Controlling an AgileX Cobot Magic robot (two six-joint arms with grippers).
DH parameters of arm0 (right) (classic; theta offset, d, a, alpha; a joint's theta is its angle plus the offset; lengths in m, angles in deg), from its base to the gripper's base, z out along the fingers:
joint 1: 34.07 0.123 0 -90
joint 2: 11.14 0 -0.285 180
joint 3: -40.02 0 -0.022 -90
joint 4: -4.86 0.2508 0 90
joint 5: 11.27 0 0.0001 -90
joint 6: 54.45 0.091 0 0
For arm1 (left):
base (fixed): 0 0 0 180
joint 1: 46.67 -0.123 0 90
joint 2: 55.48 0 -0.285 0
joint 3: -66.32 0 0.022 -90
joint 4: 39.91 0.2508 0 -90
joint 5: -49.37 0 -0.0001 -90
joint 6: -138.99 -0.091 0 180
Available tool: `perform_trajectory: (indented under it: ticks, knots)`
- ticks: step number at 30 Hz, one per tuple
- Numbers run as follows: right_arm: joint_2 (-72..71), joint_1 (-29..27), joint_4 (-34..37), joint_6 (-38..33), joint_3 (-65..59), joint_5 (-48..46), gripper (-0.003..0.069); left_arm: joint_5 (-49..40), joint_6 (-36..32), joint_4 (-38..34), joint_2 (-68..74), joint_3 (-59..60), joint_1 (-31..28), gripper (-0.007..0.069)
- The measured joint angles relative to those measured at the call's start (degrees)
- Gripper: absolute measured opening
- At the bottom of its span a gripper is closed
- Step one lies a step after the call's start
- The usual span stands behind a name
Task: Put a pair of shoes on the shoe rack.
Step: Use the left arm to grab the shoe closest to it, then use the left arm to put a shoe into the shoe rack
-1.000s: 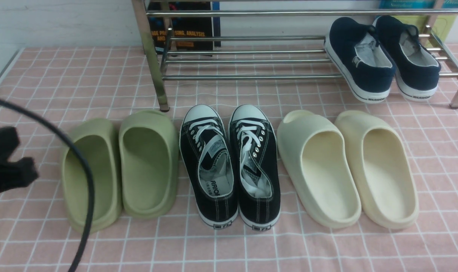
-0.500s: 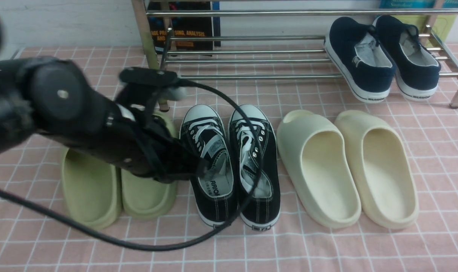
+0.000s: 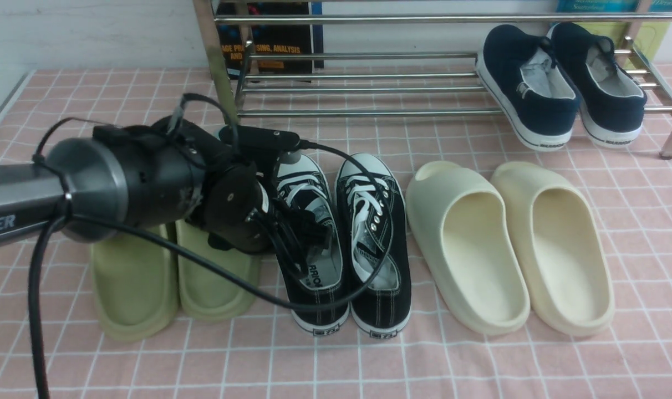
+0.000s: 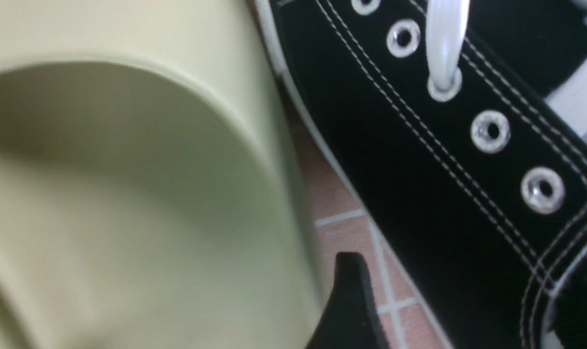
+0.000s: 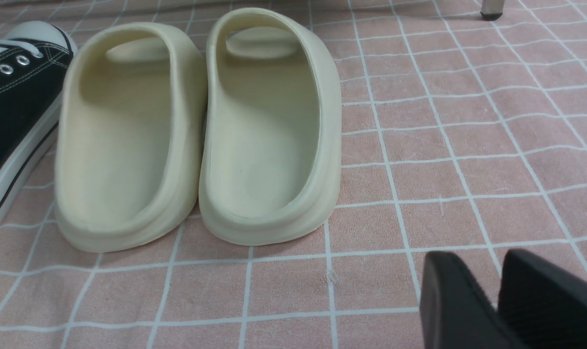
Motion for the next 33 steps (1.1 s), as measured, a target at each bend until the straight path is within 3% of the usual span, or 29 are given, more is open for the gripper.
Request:
perform_trajectory:
  ticks: [6,9,10,12,15,21,33]
  knots:
    - [0.0,0.0,0.0,0.0,0.0,0.0,0.0181,2.1,0.1,-0.3,2.1,0.0,0.0,0.047]
    - [0.0,0.0,0.0,0.0,0.0,0.0,0.0185,2.8,0.1,1.1,3.5,0.0,0.0,0.0354]
    - [0.0,0.0,0.0,0.0,0.0,0.0,0.0188,3.1,0.1,1.2,4.0,0.0,0.1,0.0246]
    - [0.0,0.0,0.0,0.0,0.0,0.0,0.0192,2.7,0.4,1.4,3.8,0.0,0.1,0.0108]
    - [0.0,0.0,0.0,0.0,0.0,0.0,0.0196,1.2,0.8,1.9,2.6,-0.4,0.0,0.0036]
    - [0.0,0.0,0.0,0.0,0.0,0.0,0.0205,-6.3,0.9,2.7,-1.9,-6.5,0.0,0.0016]
    - [0.0,0.0,0.0,0.0,0.0,0.0,0.0212,-5.2,7.2,11.0,7.2,-23.1,0.0,0.0015]
